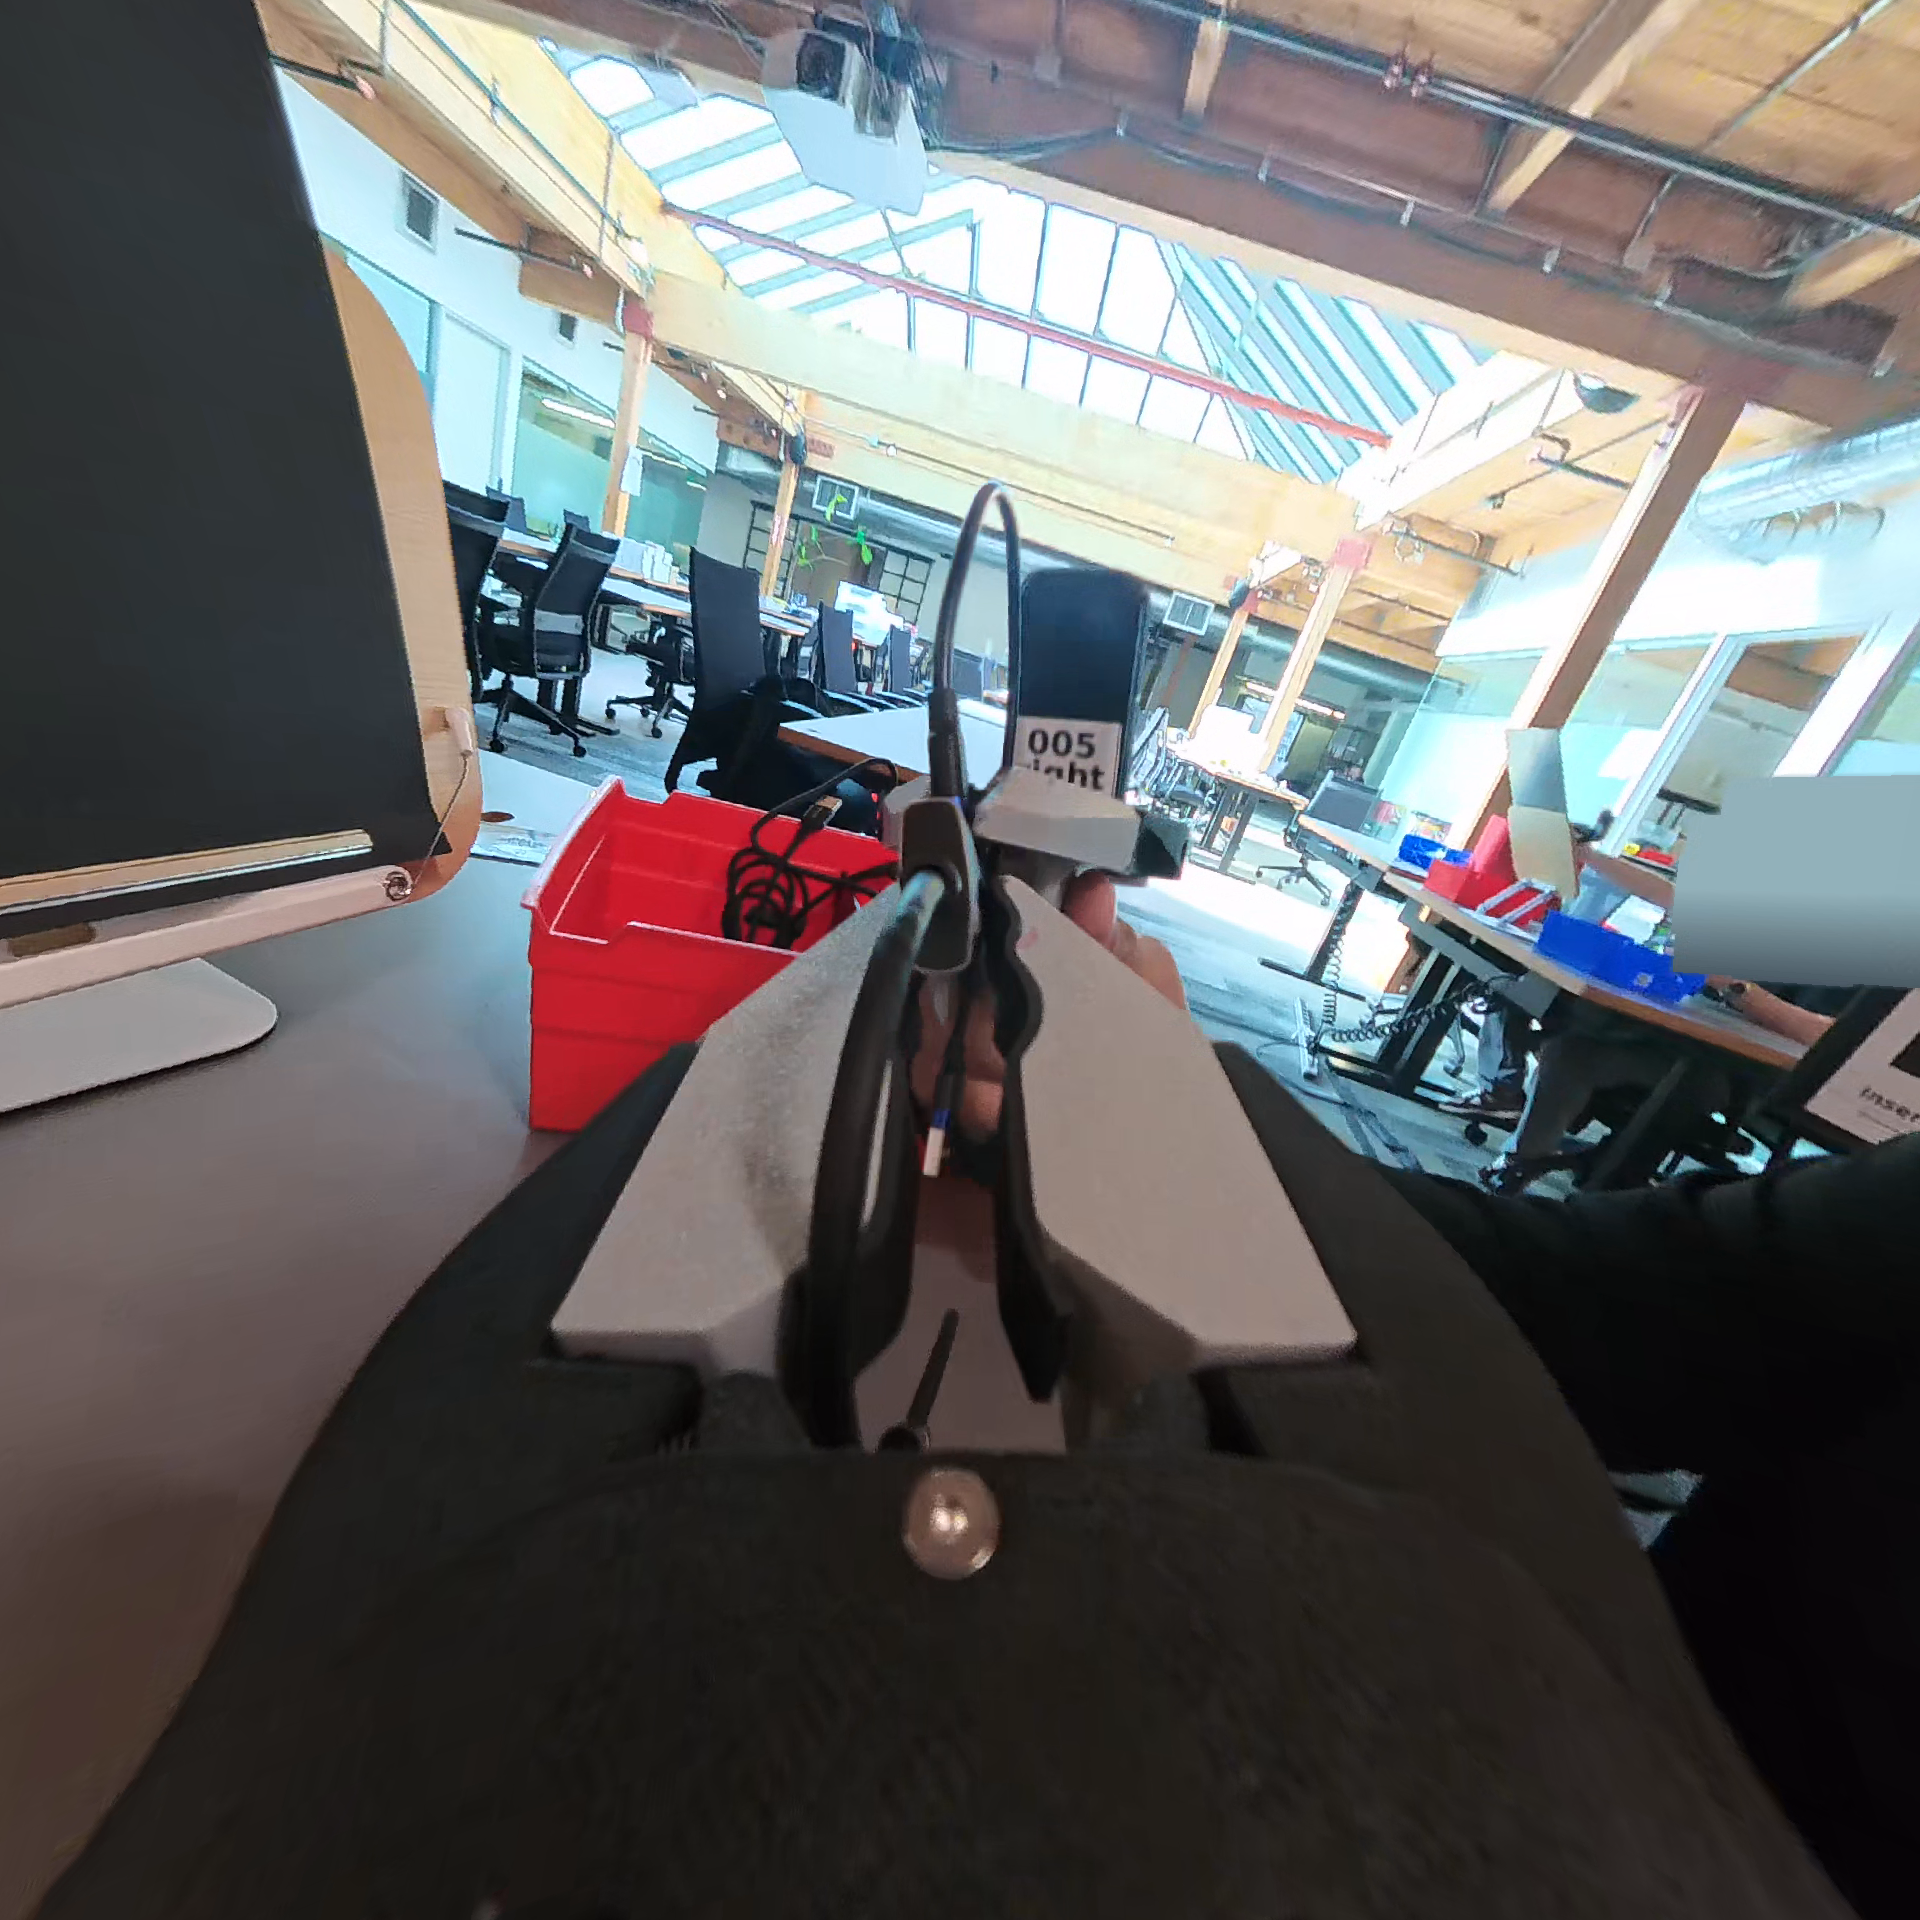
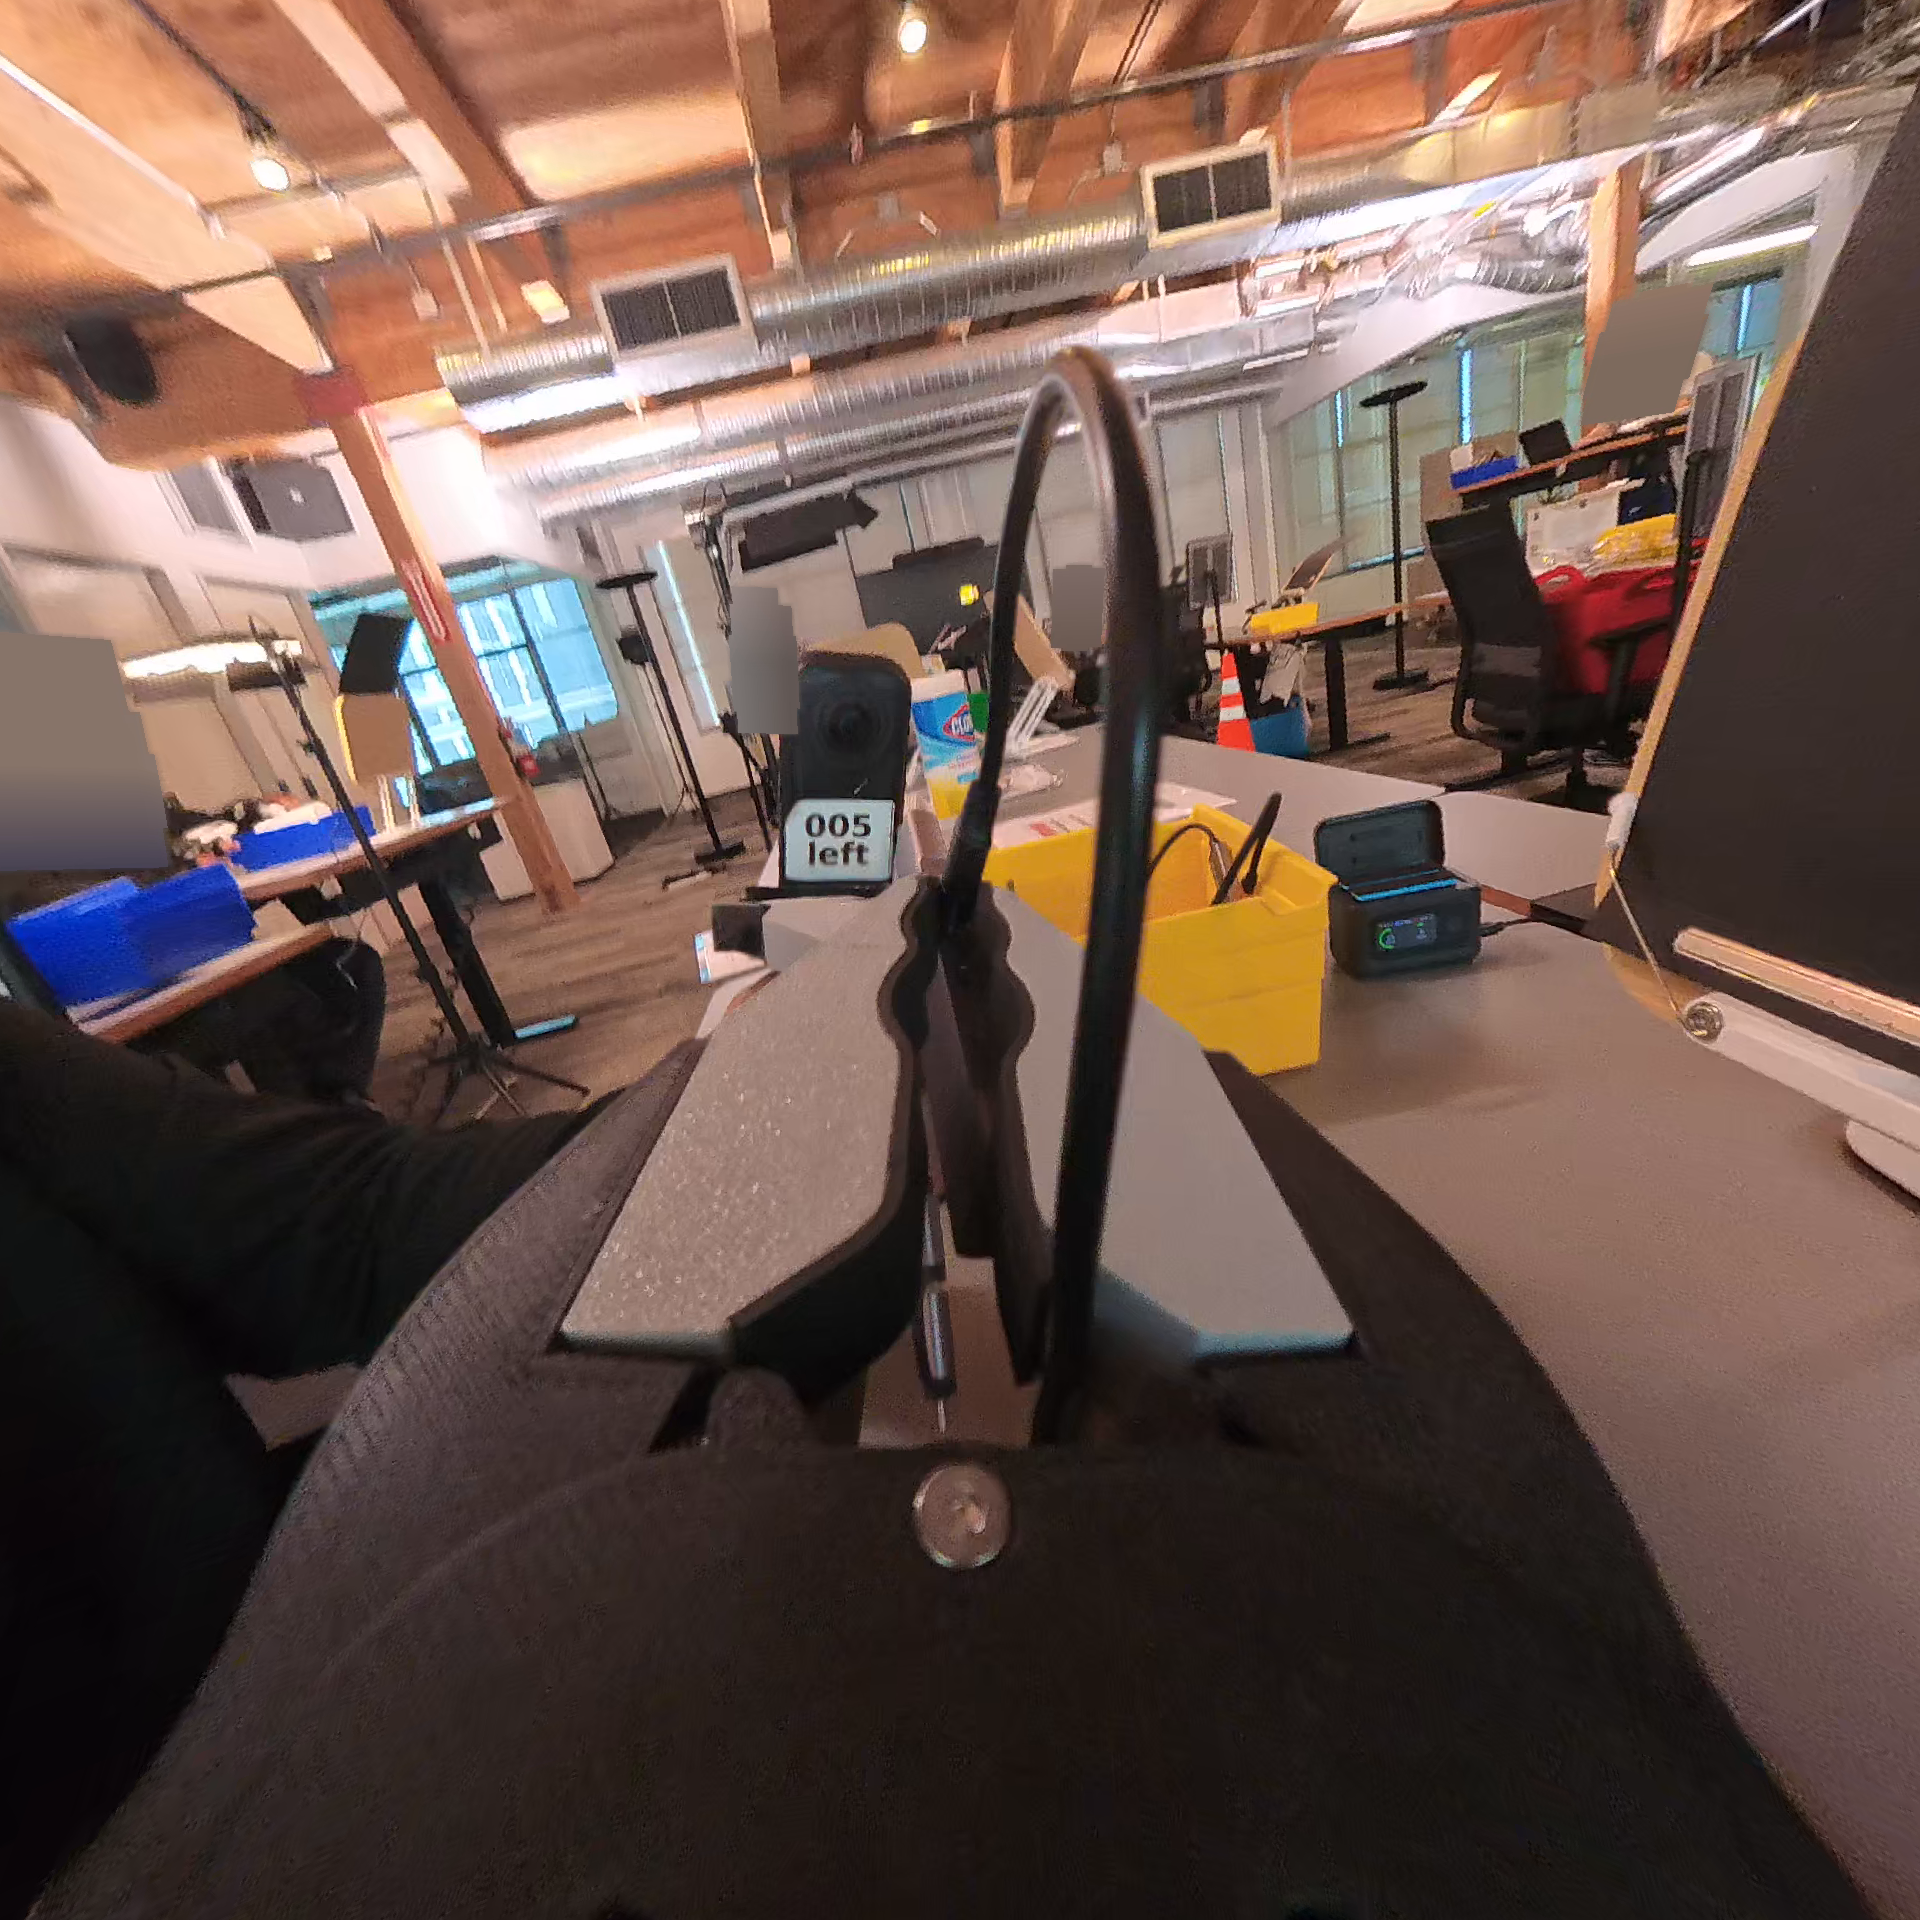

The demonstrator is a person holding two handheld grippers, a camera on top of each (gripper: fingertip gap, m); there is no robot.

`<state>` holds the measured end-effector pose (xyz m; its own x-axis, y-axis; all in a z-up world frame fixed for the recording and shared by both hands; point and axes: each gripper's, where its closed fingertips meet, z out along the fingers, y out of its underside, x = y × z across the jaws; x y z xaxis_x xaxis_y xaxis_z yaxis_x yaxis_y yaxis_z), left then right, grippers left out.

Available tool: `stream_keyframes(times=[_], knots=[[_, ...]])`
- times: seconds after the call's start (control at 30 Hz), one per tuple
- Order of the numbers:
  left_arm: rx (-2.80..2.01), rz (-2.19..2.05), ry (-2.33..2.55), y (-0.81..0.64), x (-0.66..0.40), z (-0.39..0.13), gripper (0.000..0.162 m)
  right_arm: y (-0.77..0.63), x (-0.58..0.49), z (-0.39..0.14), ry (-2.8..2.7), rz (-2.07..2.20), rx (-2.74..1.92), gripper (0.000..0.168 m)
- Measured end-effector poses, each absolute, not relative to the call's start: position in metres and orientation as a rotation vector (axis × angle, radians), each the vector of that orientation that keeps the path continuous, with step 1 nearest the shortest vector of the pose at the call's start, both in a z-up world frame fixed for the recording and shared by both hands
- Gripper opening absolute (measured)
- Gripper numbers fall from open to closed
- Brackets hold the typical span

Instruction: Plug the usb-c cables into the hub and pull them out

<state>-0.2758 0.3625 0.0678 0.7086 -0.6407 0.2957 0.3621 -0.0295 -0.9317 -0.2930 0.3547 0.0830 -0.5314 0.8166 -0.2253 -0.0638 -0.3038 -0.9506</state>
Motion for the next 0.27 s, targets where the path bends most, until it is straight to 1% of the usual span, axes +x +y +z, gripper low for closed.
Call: stream_keyframes(times=[0.27], knots=[[-1.374,-0.816,0.23,0.3609,-0.2827,0.0706,0.009,0.354,-0.3008,0.0867,-1.189,2.028,-1.001,0.001]])
